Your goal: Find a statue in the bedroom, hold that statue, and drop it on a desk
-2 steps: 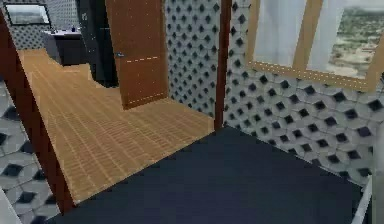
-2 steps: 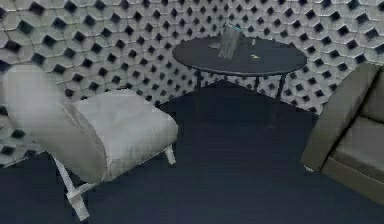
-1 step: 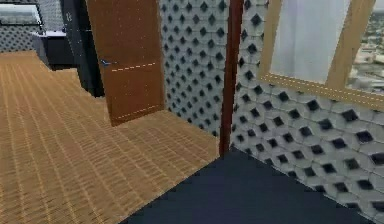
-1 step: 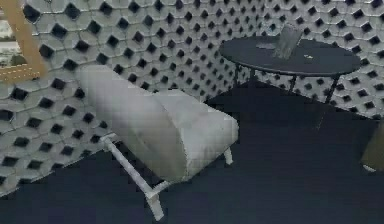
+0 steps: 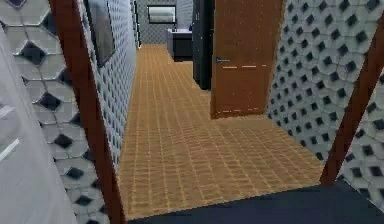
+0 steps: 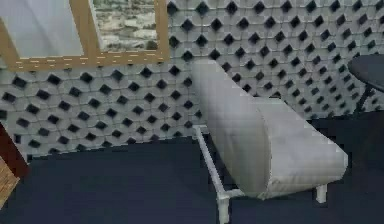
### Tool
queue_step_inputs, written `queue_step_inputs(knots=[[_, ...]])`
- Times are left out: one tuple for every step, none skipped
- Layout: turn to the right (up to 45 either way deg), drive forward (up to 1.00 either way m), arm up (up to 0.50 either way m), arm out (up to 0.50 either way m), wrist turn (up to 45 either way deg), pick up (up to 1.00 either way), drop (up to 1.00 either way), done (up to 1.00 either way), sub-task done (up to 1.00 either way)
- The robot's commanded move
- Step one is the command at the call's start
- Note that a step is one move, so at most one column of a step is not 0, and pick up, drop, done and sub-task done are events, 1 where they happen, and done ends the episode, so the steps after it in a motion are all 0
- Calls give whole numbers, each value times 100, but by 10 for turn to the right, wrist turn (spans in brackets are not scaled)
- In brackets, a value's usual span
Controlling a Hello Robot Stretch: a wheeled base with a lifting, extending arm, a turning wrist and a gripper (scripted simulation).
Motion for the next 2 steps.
queue_step_inputs(knots=[[0,85,0,0,0,0,0,0,0],[0,5,0,0,0,0,0,0,0]])
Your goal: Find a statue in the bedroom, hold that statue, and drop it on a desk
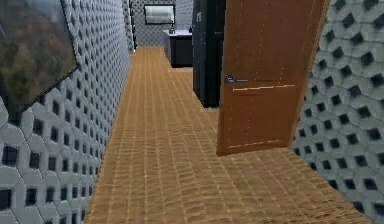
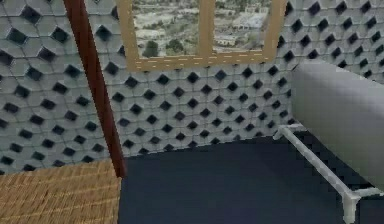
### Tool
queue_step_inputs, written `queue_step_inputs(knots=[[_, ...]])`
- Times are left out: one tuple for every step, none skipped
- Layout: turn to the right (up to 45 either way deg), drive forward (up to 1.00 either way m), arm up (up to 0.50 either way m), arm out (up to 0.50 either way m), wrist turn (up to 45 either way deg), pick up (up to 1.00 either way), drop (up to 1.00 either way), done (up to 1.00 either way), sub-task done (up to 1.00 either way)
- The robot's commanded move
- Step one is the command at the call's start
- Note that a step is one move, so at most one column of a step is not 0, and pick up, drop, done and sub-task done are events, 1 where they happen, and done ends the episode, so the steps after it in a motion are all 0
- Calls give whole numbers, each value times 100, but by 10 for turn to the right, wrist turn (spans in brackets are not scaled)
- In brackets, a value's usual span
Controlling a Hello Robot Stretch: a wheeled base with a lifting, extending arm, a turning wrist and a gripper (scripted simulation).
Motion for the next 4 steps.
queue_step_inputs(knots=[[-60,0,0,0,0,0,0,0,0],[-30,0,0,0,0,0,0,0,0],[0,100,0,0,0,0,0,0,0],[0,100,0,0,0,0,0,0,0]])
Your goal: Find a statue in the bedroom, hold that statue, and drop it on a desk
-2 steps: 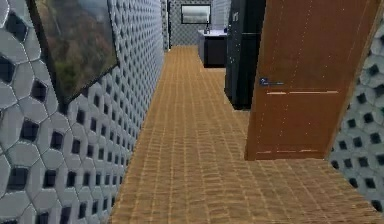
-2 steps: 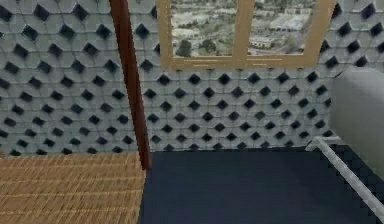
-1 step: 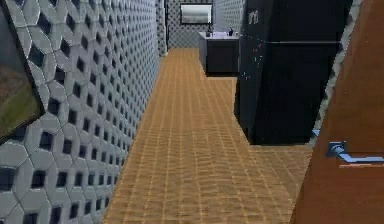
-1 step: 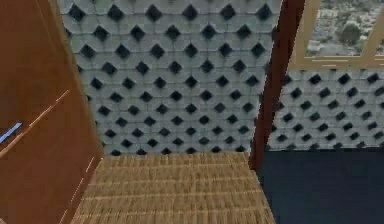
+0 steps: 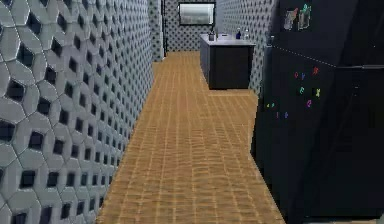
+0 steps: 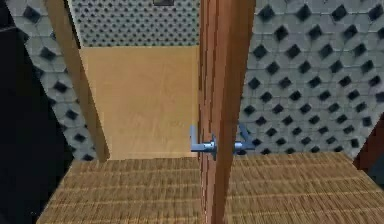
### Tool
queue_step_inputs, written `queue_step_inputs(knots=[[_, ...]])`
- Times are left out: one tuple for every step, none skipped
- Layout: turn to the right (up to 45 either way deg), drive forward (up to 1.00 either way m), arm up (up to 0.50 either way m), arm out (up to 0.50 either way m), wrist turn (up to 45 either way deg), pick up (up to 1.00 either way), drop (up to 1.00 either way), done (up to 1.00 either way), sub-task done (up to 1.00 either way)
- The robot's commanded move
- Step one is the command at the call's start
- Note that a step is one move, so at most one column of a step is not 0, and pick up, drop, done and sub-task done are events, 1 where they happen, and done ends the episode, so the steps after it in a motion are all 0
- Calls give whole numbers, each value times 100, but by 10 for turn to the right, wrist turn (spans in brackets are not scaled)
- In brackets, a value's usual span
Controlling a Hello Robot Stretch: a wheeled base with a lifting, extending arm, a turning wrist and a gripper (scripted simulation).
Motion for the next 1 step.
queue_step_inputs(knots=[[420,0,0,0,0,0,0,0,0]])
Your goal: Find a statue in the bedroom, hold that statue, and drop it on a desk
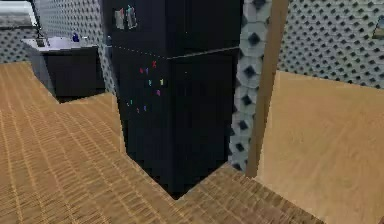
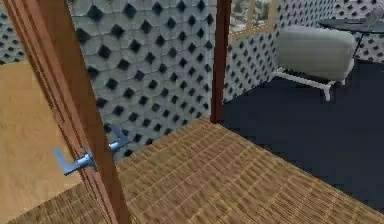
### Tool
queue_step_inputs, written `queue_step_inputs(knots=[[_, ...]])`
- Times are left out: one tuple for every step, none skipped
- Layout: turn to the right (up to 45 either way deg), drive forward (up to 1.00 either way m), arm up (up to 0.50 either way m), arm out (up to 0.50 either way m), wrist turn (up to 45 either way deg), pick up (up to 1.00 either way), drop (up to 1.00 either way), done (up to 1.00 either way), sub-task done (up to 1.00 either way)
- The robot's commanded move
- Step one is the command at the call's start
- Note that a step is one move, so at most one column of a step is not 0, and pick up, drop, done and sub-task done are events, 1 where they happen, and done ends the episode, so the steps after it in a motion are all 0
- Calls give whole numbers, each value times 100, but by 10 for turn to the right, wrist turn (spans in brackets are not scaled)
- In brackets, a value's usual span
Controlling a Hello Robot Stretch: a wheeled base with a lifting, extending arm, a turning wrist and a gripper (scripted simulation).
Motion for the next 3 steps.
queue_step_inputs(knots=[[0,65,0,0,0,0,0,0,0],[450,0,0,0,0,0,0,0,0],[0,60,0,0,0,0,0,0,0]])
